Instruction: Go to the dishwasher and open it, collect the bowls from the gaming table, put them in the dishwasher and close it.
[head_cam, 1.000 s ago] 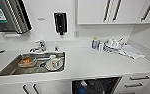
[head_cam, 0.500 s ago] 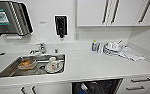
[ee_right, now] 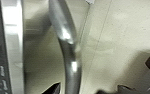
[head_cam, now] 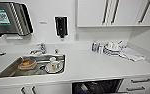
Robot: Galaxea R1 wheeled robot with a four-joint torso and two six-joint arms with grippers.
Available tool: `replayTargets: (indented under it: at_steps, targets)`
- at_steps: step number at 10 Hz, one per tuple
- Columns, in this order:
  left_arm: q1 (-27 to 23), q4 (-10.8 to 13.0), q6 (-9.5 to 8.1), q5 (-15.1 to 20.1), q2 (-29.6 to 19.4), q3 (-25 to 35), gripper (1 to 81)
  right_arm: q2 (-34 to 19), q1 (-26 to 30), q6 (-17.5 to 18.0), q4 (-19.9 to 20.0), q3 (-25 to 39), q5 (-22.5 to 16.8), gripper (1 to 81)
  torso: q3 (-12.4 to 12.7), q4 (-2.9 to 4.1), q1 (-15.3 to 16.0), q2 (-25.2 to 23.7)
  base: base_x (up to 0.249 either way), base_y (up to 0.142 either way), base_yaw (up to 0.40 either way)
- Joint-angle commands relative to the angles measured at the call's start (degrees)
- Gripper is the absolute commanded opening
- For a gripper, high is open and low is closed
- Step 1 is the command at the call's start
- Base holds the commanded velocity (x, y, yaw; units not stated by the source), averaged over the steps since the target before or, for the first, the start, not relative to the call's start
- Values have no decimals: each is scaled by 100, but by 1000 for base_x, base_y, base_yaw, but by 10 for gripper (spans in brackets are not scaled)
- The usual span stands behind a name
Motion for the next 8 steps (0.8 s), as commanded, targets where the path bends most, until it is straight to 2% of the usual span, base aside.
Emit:
replayTargets:
  at_steps: [1, 2, 3, 4, 5, 6, 8]
  targets:
    - [-119, -25, 4, 308, -2, 13, 811, -275, 547, -76, 23, 218, -997, 811, 0, 0, 0, 0, 0, 0, 0]
    - [-119, -25, 4, 299, -11, 13, 811, -55, 362, -541, -461, 148, -1190, 811, 0, 0, 2, 0, 0, 0, 0]
    - [-145, -17, 22, 299, -45, 13, 811, 250, -13, -1118, -1029, -9, -1374, 811, 0, 0, 2, 0, 0, 0, 0]
    - [-154, 1, 30, 299, -63, -3, 811, 488, -411, -1619, -1425, -194, -1445, 811, 0, 0, 2, -2, 0, 0, 0]
    - [-180, 18, 30, 299, -80, 13, 811, 639, -753, -1912, -1595, -318, -1437, 811, 0, 0, 2, -2, 0, 0, 0]
    - [-198, 27, 39, 299, -81, -4, 811, 945, -1123, -2384, -1735, -684, -1367, 811, 0, 0, 2, -2, 0, 0, 0]
    - [-224, 36, 74, 290, -81, -4, 811, 1351, -1501, -2906, -1744, -1206, -1322, 811, 0, 0, 2, -2, 0, 0, 0]
